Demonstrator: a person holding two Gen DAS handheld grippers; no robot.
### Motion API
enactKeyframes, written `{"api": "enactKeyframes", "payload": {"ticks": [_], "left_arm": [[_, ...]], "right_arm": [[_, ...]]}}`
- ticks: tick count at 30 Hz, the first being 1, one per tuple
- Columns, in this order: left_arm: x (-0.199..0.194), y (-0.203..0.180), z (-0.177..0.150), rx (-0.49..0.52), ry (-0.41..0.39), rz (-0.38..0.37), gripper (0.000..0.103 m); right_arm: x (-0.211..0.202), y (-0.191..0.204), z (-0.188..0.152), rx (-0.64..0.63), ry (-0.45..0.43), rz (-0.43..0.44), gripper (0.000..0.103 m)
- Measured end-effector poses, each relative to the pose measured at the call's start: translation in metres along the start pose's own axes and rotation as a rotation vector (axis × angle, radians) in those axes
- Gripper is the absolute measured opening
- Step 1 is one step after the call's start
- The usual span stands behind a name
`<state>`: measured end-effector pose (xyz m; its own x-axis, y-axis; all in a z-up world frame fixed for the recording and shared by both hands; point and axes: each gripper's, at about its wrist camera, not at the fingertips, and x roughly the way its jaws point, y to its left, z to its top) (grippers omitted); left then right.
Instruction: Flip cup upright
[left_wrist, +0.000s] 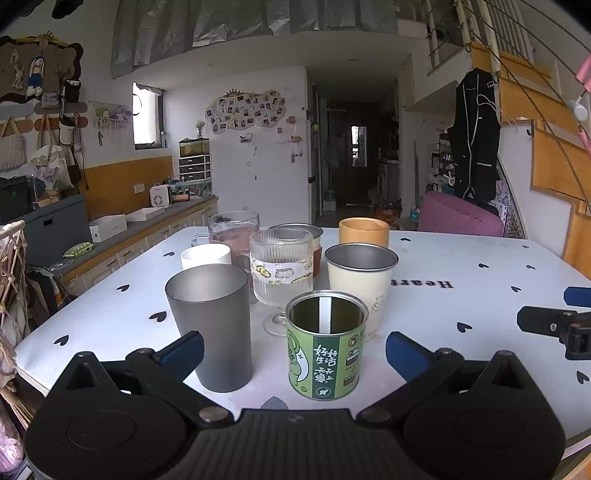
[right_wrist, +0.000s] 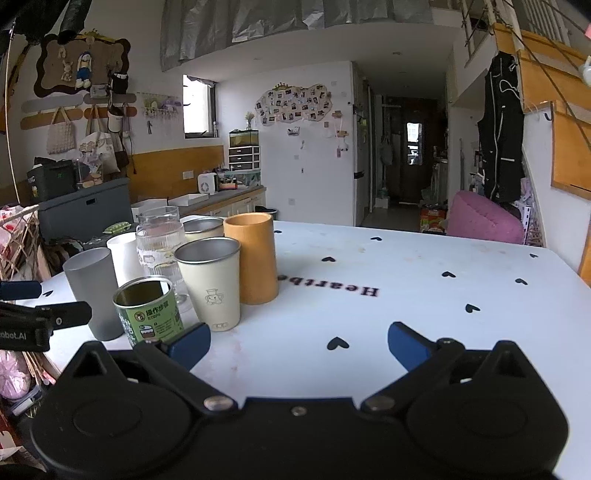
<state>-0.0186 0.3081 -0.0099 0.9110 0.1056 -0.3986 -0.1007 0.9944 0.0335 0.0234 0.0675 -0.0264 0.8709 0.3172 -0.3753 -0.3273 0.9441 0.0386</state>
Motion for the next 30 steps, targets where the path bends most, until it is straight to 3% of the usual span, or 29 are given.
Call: {"api": "enactKeyframes", "payload": {"ticks": [30], "left_arm": [[0.0016, 0.0003, -0.0014, 0.002, 0.009, -0.007, 0.103]], "right_arm": [[-0.0016, 0.0031, -0.0001, -0.017, -0.002, 0.001, 0.103]]}}
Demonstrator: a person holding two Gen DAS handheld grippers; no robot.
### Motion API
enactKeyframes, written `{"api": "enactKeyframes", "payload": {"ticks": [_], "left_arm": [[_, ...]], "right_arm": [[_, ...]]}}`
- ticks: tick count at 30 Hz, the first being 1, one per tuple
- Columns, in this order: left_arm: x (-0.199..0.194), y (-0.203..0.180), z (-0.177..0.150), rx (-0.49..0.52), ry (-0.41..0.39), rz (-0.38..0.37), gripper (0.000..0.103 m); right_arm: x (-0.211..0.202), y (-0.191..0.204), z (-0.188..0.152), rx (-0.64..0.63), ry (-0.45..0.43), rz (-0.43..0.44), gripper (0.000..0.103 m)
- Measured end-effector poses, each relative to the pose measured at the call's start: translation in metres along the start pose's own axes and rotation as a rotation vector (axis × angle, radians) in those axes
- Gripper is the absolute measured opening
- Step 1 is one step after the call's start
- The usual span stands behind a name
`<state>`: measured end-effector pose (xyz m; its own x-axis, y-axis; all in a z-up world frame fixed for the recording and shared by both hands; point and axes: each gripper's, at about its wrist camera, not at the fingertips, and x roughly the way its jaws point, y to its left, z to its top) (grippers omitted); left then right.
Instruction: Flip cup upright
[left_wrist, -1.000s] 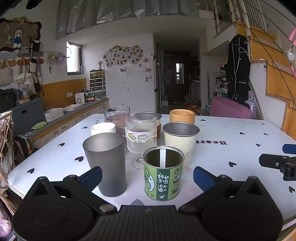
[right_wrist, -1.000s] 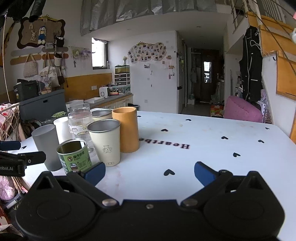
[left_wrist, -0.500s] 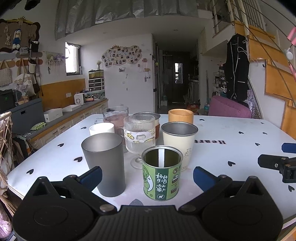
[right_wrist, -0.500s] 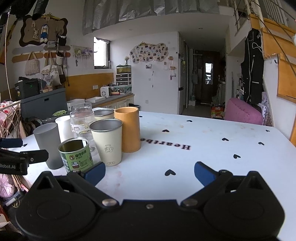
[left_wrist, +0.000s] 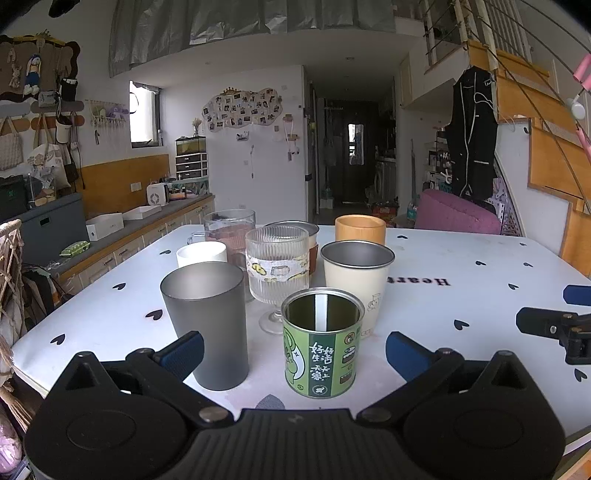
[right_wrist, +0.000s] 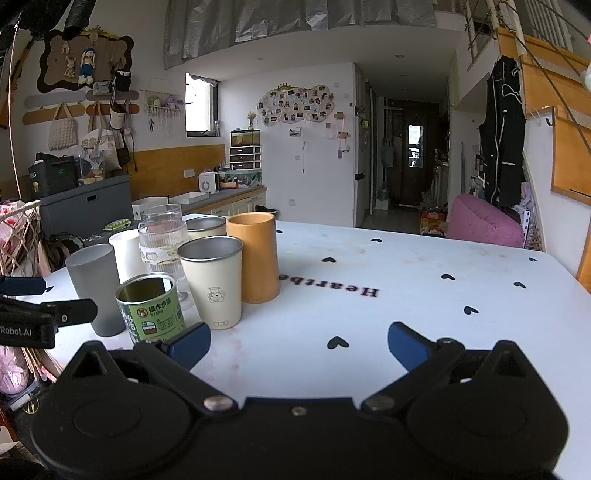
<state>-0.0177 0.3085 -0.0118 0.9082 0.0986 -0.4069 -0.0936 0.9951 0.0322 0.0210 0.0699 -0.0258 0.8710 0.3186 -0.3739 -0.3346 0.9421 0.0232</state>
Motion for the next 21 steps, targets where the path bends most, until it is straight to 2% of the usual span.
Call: {"api": "enactKeyframes", "payload": {"ticks": [21], "left_arm": [[0.0003, -0.0056, 0.0004, 0.000, 0.005, -0.006, 0.103]], "right_arm": [[-0.0009, -0.0014, -0.0016, 0.001, 0.004, -0.004, 0.103]]}}
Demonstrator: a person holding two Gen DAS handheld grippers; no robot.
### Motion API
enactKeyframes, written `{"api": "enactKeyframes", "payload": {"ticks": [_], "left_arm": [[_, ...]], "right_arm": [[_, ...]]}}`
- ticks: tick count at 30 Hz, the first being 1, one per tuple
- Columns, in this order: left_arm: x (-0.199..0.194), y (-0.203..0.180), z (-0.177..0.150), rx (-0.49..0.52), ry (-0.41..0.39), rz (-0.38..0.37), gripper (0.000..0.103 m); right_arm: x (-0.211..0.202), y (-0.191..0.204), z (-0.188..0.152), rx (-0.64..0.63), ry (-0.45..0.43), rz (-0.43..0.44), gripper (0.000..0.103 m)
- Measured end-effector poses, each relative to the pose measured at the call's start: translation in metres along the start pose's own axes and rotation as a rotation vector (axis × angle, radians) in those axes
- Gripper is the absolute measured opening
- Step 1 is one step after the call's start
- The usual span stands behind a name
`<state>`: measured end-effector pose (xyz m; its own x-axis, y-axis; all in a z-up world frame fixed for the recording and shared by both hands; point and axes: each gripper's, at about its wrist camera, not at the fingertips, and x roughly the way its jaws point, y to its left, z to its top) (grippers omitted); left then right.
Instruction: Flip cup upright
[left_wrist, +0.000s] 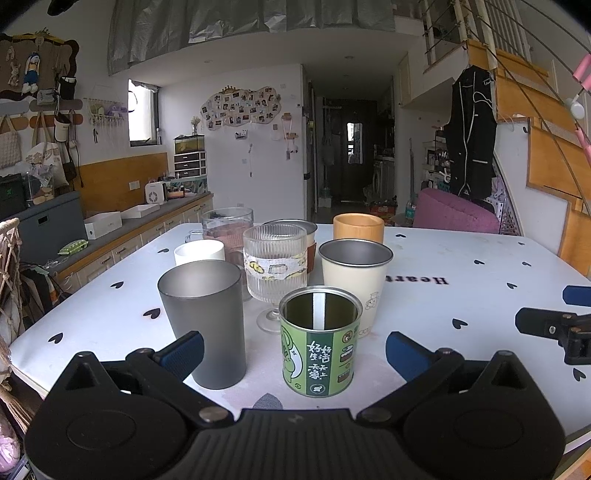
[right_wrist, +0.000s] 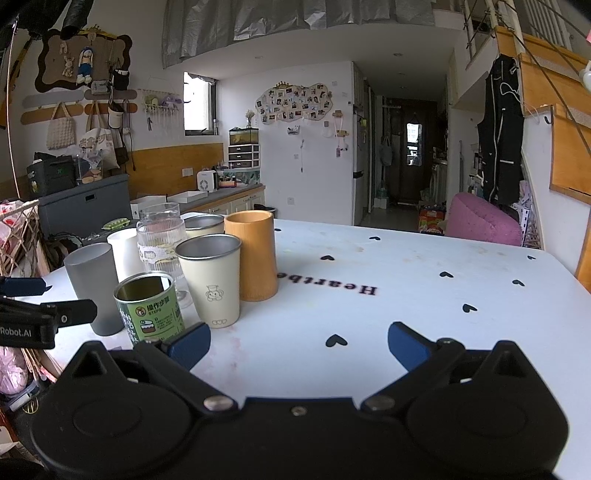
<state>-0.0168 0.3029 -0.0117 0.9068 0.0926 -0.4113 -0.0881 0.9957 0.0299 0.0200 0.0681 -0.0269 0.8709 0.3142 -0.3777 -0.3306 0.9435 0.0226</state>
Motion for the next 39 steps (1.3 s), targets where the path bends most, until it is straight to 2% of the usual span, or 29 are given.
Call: {"api": "enactKeyframes", "payload": {"ticks": [39], "left_arm": [[0.0021, 0.0030, 0.0010, -0.006, 0.005, -0.004, 0.103]], "right_arm": [[-0.0008, 0.0005, 0.0009, 0.000, 0.000, 0.000, 0.103]]}}
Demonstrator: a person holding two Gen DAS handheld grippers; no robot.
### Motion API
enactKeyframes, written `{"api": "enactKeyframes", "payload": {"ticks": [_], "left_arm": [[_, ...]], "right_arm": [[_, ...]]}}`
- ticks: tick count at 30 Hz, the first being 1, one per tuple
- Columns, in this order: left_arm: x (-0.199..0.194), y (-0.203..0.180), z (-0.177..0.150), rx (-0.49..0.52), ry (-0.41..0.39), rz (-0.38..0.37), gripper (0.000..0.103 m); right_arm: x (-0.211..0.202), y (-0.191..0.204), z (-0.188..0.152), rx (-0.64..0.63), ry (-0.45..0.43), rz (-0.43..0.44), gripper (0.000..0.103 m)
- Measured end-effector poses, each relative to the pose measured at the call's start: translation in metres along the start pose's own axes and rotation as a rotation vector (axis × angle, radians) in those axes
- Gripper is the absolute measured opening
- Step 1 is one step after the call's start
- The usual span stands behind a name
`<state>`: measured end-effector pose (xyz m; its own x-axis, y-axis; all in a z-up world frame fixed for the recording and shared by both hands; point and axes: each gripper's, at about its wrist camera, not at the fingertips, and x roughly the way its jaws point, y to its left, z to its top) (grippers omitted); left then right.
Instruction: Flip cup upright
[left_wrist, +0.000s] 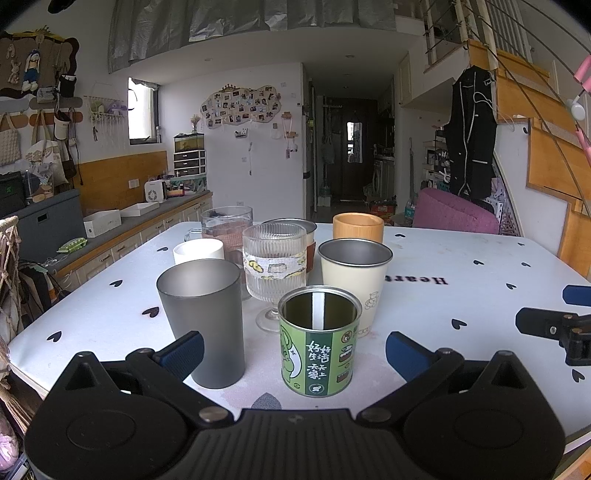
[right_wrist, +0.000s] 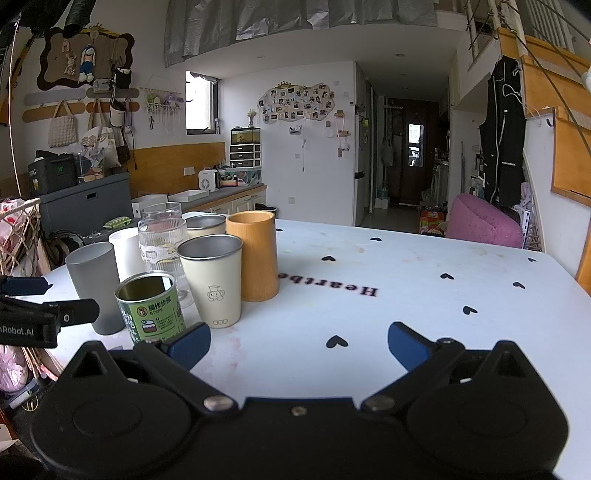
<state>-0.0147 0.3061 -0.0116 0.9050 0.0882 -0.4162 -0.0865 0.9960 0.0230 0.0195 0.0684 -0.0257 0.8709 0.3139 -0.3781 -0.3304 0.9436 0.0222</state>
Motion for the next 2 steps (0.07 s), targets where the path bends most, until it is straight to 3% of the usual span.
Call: {"api": "enactKeyframes", "payload": {"ticks": [2], "left_arm": [[0.0003, -0.0003, 0.0000, -0.001, 0.001, -0.001, 0.103]], "right_arm": [[0.0001, 0.0001, 0.0002, 0.000, 0.000, 0.000, 0.103]]}}
